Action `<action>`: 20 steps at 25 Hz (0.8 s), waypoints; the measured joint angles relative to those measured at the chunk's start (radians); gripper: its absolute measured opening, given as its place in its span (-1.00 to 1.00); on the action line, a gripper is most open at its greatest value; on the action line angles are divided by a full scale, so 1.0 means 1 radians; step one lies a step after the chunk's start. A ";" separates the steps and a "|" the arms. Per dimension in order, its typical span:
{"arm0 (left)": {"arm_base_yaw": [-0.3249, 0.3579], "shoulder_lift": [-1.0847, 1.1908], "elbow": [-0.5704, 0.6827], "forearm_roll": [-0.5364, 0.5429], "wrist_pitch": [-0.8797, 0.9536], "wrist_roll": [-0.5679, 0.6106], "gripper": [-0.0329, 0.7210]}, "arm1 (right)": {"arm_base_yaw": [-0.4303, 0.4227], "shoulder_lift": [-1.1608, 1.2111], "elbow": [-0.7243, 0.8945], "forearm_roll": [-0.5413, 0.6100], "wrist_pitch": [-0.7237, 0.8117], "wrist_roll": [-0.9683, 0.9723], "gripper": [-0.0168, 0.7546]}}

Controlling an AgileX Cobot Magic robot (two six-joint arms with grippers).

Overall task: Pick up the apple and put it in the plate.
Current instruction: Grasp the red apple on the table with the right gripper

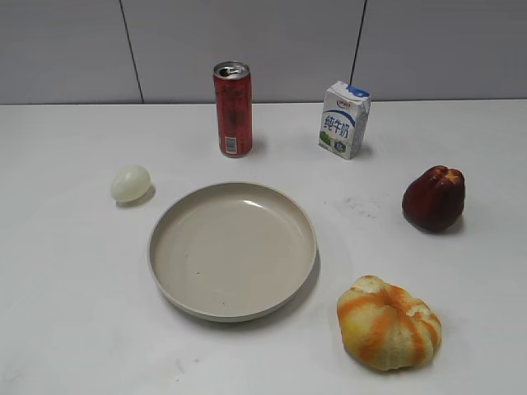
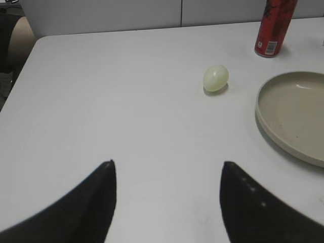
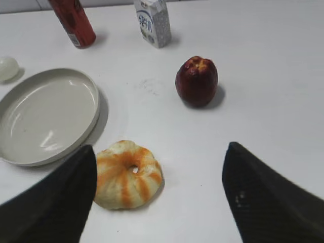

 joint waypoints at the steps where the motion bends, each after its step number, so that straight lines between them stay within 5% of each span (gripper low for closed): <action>1: 0.000 0.000 0.000 0.000 0.000 0.000 0.39 | 0.000 0.059 -0.021 0.002 -0.002 0.004 0.64; 20: 0.000 0.000 0.000 0.000 0.000 0.000 0.39 | 0.000 1.244 -0.643 -0.068 0.020 0.043 0.64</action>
